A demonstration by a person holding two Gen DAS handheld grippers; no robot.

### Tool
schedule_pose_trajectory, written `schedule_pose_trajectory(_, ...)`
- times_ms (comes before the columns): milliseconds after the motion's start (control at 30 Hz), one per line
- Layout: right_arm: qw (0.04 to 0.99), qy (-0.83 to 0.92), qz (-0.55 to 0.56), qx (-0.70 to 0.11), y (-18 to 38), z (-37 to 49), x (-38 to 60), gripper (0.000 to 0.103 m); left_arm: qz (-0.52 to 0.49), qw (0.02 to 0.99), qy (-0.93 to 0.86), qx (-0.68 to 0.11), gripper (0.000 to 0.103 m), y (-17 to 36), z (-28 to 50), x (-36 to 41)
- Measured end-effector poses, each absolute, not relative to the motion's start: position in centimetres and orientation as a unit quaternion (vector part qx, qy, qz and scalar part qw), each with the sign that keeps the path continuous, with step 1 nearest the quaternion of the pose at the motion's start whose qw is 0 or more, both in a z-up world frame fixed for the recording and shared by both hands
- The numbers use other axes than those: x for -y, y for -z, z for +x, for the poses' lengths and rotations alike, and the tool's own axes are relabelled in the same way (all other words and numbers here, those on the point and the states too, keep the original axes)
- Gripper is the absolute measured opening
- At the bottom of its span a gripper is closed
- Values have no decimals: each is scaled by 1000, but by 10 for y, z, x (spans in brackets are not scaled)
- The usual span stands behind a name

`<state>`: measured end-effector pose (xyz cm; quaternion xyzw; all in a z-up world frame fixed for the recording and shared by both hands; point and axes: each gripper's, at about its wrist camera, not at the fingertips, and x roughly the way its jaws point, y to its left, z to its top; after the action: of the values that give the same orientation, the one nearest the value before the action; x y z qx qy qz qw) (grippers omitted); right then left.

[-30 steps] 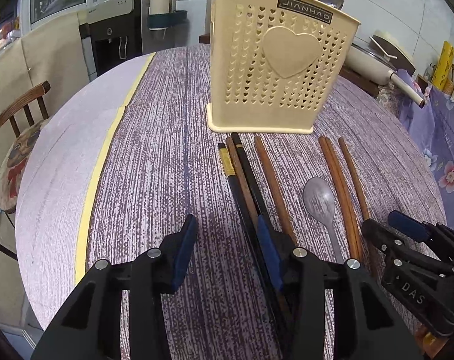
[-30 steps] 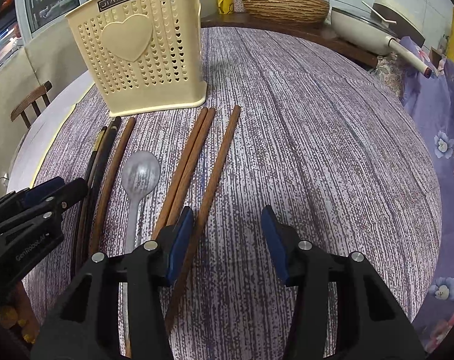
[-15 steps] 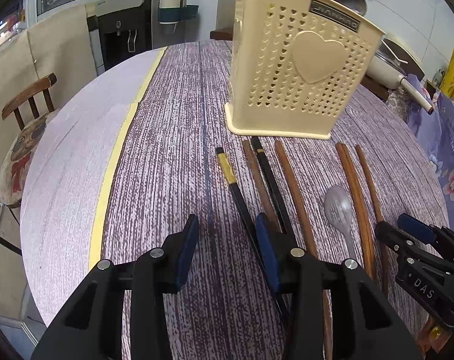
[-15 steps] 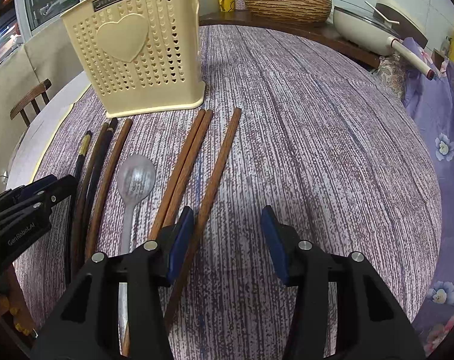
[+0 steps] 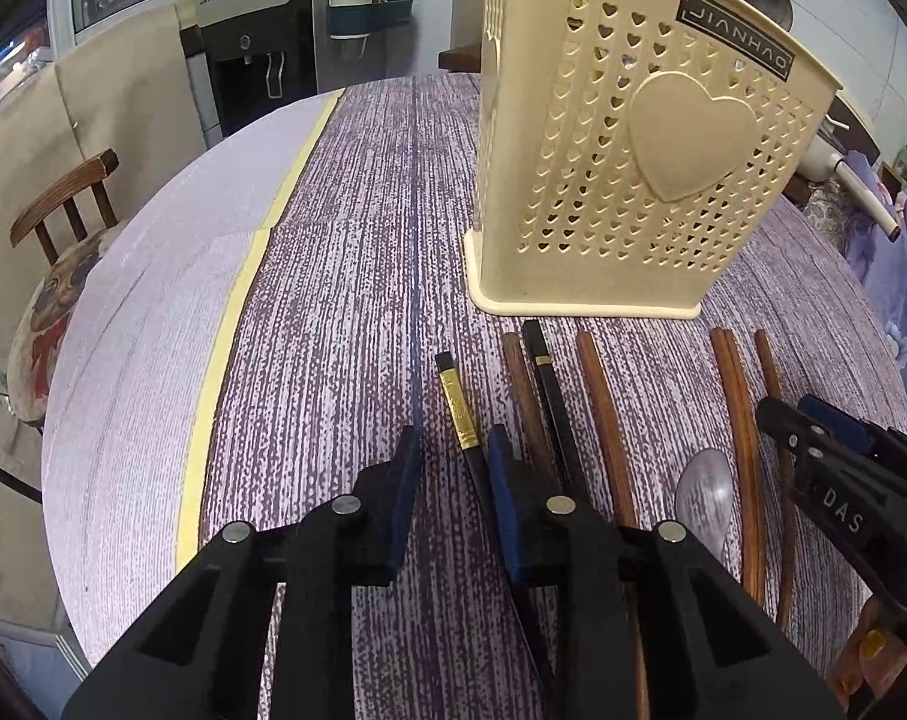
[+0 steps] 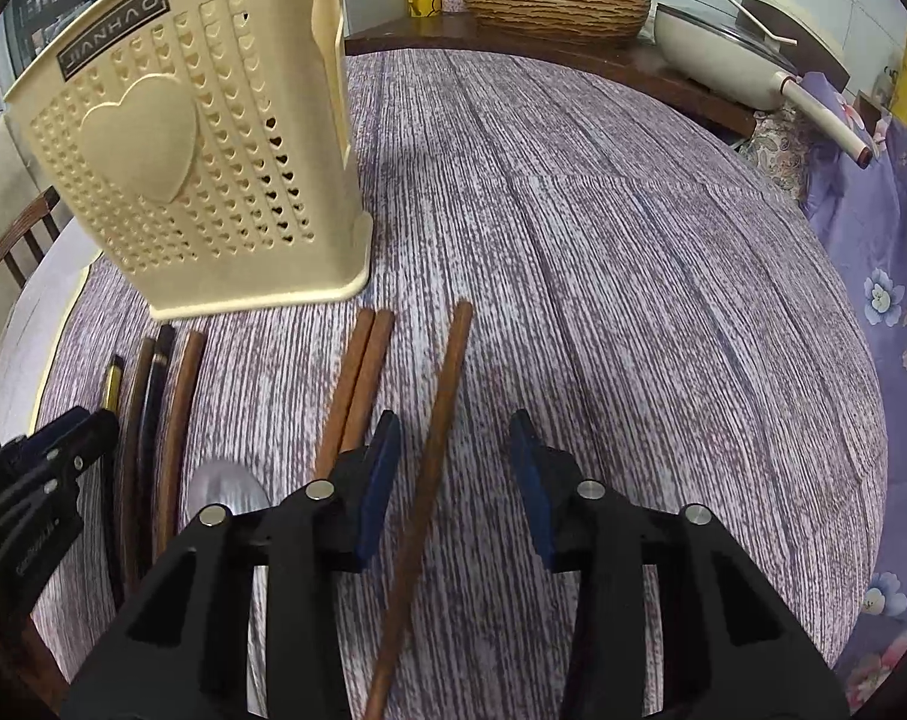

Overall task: Organize utensils
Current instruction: 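Close the left tool on a yellow-tipped black chopstick while the right tool grasps a wooden chopstick, then lift the black chopstick with the left tool while the right tool lifts the wooden chopstick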

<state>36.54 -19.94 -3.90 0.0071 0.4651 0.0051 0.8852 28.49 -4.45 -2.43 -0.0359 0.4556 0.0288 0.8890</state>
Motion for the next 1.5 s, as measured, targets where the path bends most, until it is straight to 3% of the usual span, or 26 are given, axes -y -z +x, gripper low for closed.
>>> schedule_pose_trajectory(200, 893, 6, 7, -449, 40, 372, 193, 30, -36, 892, -41, -449, 12, 24, 289, 47)
schedule_pose_trajectory(367, 899, 7, 9, -438, 41, 366, 192, 27, -41, 896, -46, -440, 11, 26, 287, 46)
schedule_pose_trajectory(733, 900, -3, 2, -436, 41, 358, 183, 10, -44, 897, -53, -436, 9, 25, 285, 48)
schedule_pose_trajectory(1500, 903, -38, 51, -425, 32, 358, 212, 8, -71, 897, -37, -434, 8, 21, 289, 34)
